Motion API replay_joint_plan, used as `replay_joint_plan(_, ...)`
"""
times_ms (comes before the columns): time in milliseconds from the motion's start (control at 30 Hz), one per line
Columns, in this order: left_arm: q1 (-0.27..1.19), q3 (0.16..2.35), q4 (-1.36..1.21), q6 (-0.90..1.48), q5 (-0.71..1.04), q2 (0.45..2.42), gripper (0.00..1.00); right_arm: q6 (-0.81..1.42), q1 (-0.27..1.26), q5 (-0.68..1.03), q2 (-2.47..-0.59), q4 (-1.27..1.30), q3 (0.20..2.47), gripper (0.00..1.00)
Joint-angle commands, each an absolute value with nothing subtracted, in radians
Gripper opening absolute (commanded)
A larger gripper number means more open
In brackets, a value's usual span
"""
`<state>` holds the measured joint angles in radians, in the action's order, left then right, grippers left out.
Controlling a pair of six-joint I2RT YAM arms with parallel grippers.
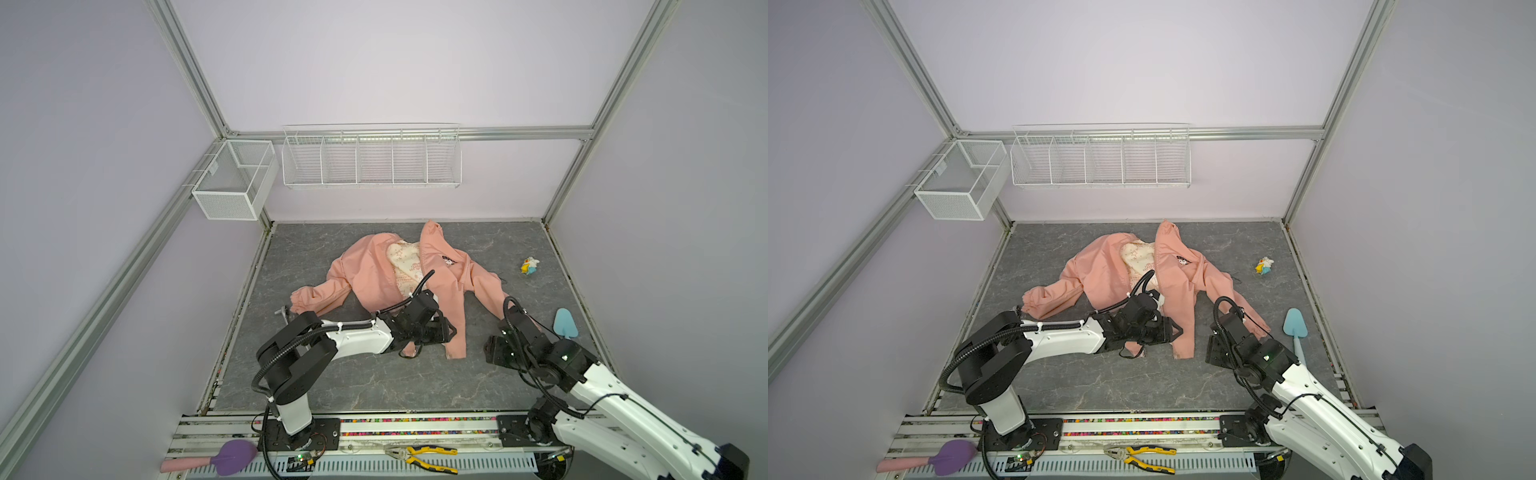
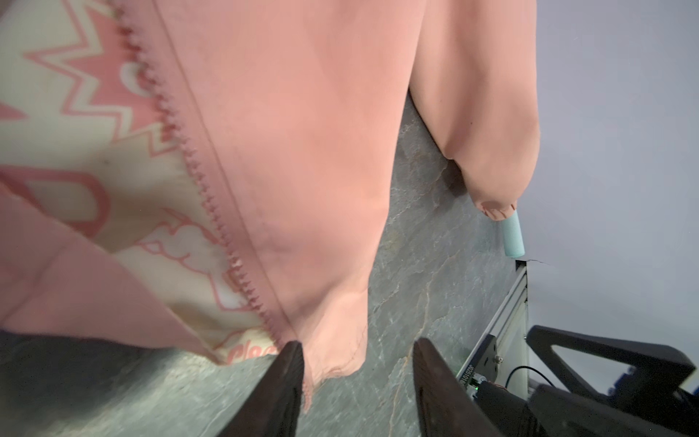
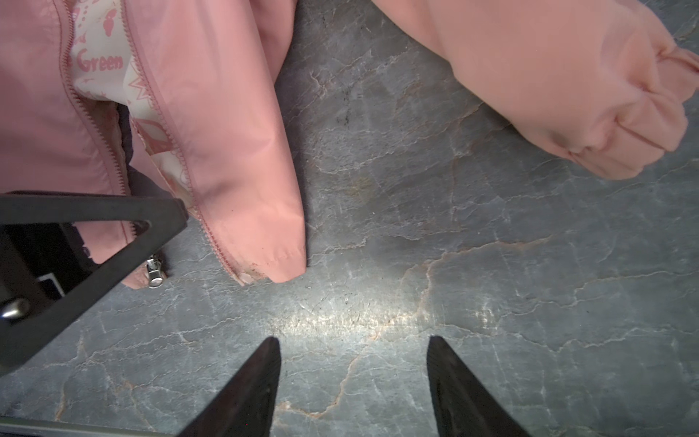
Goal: Zip up the jacket
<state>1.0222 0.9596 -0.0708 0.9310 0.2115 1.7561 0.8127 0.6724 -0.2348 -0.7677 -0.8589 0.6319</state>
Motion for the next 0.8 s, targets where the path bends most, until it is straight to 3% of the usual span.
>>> replay_joint_plan(0, 1.025, 0.944, -0.023, 0.916, 0.168, 1.73, 0.49, 0.804, 0.662, -0.222, -0.756, -0.884, 0.64, 0.65)
replay_joint_plan(367, 1.025, 0.932, -0.103, 0.933, 0.213, 1.777, 0.51, 0.804, 0.654, -0.192, -0.77, -0.861, 0.643, 0.65)
replay_joint_plan(767, 1.026, 0.926, -0.185, 0.944, 0.269, 1.807, 0.42, 0.802, 0.65, -0.183, -0.799, -0.844, 0.642, 0.65)
